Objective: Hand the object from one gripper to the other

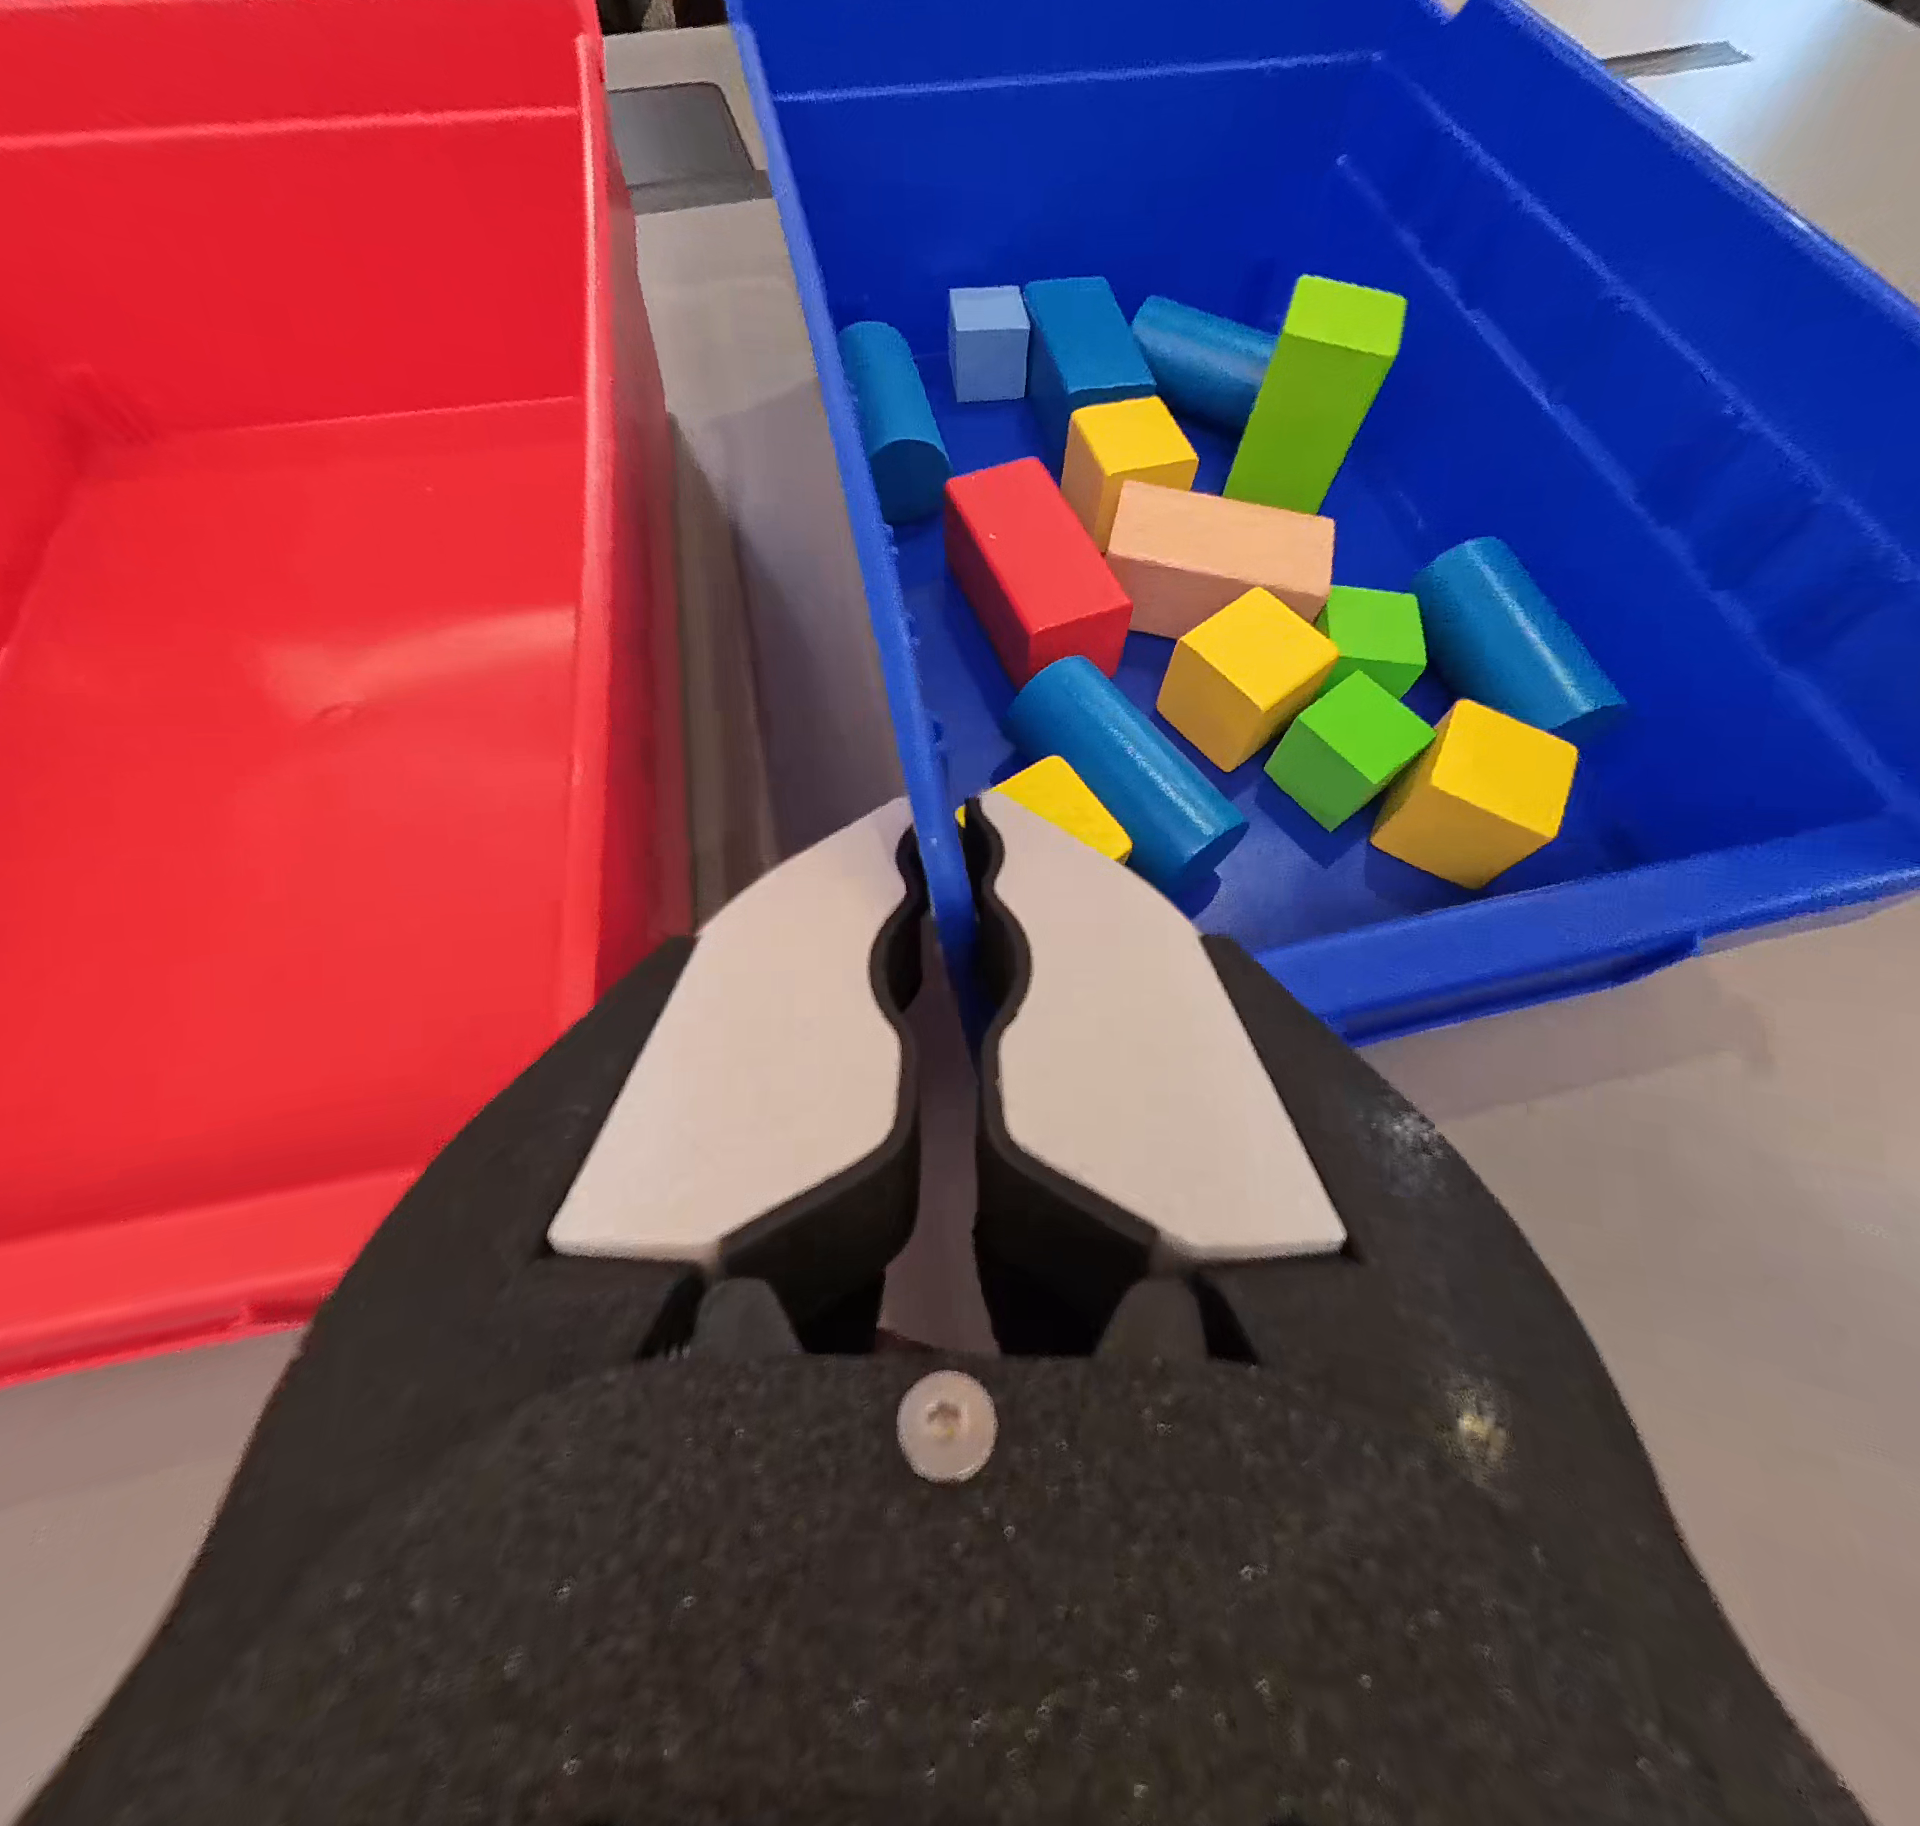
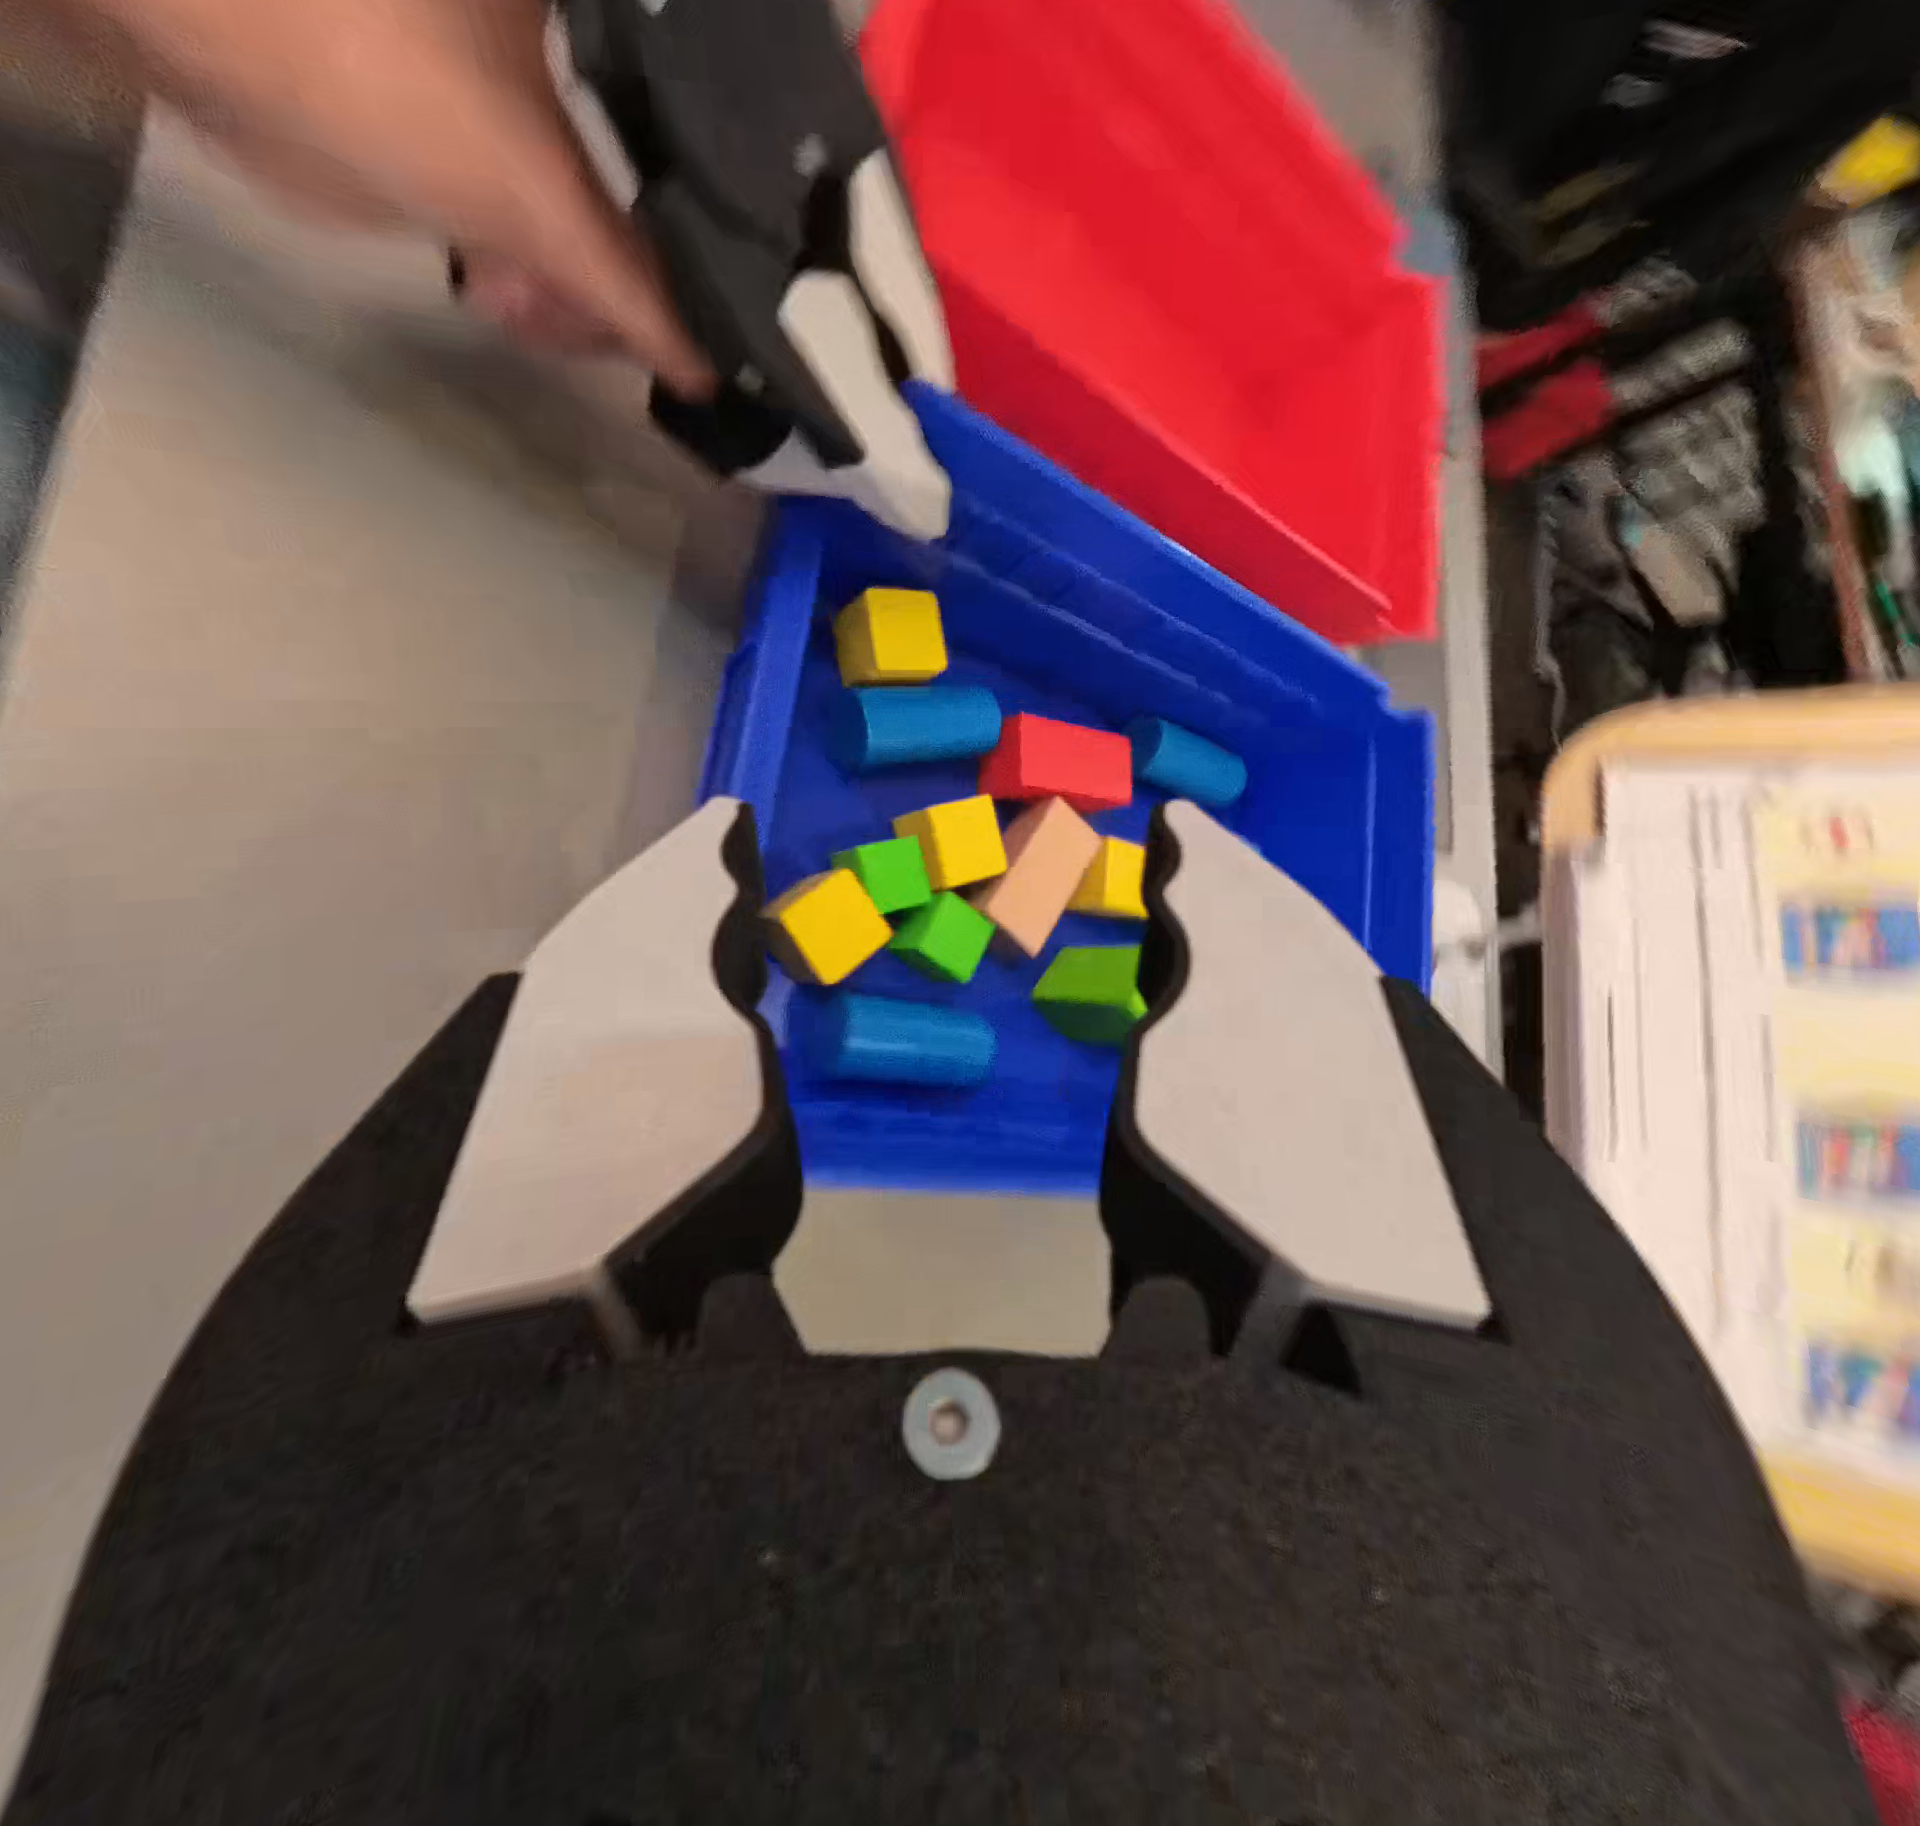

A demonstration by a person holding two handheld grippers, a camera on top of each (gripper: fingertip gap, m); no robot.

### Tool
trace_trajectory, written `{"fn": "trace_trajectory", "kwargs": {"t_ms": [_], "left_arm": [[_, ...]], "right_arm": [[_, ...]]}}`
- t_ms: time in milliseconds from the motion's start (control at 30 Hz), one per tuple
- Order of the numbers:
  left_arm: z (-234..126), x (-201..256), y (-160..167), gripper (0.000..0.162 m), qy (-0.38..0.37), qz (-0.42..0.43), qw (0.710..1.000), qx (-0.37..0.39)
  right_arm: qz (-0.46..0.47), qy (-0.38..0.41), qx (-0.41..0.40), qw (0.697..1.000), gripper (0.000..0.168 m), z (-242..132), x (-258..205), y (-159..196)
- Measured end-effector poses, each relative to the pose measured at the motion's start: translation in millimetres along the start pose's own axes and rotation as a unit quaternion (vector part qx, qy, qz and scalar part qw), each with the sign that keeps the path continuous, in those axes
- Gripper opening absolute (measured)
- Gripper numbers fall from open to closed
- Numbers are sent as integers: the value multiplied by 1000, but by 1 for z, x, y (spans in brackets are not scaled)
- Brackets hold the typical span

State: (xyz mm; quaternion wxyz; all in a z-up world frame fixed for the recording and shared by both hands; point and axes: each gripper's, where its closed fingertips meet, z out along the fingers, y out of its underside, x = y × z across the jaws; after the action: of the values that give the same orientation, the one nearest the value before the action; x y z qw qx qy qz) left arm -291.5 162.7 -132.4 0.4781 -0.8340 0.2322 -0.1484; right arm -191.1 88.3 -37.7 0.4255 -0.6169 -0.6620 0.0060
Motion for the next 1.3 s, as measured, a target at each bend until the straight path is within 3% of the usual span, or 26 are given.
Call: {"fn": "trace_trajectory", "kwargs": {"t_ms": [133, 233, 267, 333, 400, 433, 467, 500, 533, 600, 667, 767, 833, 900, 933, 1033, 1100, 1167, 1200, 1300], "left_arm": [[0, 0, 0, 5, -1, -1, 1000, 3], [-1, 0, 0, 5, 0, -1, 1000, 8], [-1, 0, 1, 5, 2, -1, 1000, 10], [-3, -1, 1, 5, 2, -4, 1000, 13], [-3, -2, 2, 5, 2, -5, 1000, 13], [-4, -2, 2, 5, 3, -6, 1000, 11], [-4, -3, 2, 5, 1, -6, 1000, 10], [-4, -3, 2, 5, 0, -5, 1000, 10], [-4, -3, 2, 5, 1, -6, 1000, 12], [-3, -4, 2, 5, -3, -6, 1000, 11], [-4, -7, 2, 5, -11, -9, 1000, 10], [-3, -8, 1, 5, -11, -17, 1000, 13], [-3, -8, 1, 4, -12, -24, 1000, 15], [-3, -8, 1, 4, -13, -25, 999, 17], [-3, -8, 1, 4, -13, -24, 999, 17], [-2, -8, 1, 4, -14, -29, 999, 19], [-2, -8, 0, 4, -19, -35, 999, 21], [-2, -9, 1, 4, -25, -32, 999, 21], [-2, -9, 1, 4, -25, -32, 999, 21], [-2, -9, 1, 4, -20, -34, 999, 24]], "right_arm": [[-138, -164, -96, 972, 75, 77, 1, 40], [-127, -305, -107, 938, 84, 105, -26, 59], [-137, -341, -113, 923, 78, 110, -36, 64], [-176, -350, -96, 915, 86, 124, -42, 66], [-228, -357, -91, 901, 74, 127, -36, 72], [-247, -374, -137, 883, 66, 127, -30, 91], [-275, -386, -187, 861, 80, 126, -20, 114], [-315, -393, -242, 829, 78, 122, -3, 142], [-339, -387, -243, 822, 76, 122, 14, 151], [-321, -360, -202, 852, 69, 124, 47, 129], [-318, -276, -270, 866, 78, 127, 106, 129], [-258, -291, -258, 884, 68, 118, 123, 135], [-295, -292, -312, 855, 71, 118, 120, 167], [-367, -247, -358, 822, 55, 129, 129, 193], [-392, -238, -368, 809, 56, 135, 130, 201], [-387, -221, -418, 792, 60, 146, 127, 212], [-305, -254, -376, 837, 69, 153, 105, 188], [-221, -323, -255, 884, 71, 153, 68, 143], [-188, -353, -197, 895, 64, 148, 52, 117], [-137, -360, -111, 916, 66, 138, 45, 67]]}}
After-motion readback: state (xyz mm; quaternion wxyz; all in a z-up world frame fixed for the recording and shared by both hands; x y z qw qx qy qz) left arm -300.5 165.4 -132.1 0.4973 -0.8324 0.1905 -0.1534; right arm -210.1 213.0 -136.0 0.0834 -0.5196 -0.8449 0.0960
